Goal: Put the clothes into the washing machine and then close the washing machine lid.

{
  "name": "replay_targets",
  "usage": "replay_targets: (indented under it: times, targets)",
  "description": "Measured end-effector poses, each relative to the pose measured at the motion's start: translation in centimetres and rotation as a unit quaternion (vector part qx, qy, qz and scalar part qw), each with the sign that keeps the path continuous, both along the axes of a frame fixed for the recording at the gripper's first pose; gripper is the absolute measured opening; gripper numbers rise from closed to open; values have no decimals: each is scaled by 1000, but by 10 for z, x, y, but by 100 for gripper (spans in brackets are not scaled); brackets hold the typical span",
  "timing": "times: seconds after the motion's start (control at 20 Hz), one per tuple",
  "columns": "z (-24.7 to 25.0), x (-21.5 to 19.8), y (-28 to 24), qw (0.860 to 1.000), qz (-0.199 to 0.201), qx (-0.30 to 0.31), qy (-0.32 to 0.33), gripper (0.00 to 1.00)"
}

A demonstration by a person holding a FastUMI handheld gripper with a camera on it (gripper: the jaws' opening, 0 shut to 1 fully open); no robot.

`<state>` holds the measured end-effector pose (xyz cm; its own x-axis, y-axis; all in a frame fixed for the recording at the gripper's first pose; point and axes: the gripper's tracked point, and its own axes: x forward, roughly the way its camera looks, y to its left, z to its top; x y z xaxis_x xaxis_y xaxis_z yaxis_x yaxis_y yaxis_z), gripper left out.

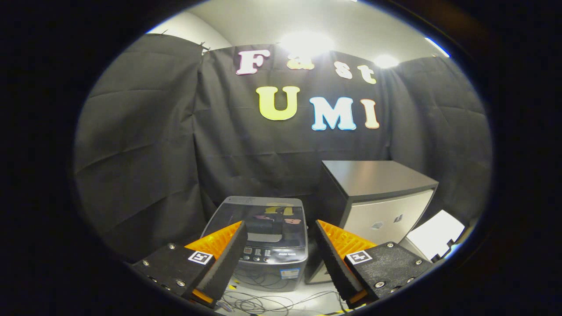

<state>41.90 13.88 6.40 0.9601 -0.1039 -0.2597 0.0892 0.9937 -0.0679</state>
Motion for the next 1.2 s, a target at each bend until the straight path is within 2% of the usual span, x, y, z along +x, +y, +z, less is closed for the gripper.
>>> replay_targets:
  times: [0.15,0.4,0.65,0.8,1.2]
  targets:
    - [10,-41,-12,999,28,-21,-13,95]
    - [24,-108,-37,997,50,-2,-58,95]
    - [39,-165,-70,992,51,13,-114,95]
    - [49,-183,-89,989,42,20,-142,95]
    - [48,-212,-104,986,30,20,-162,95]
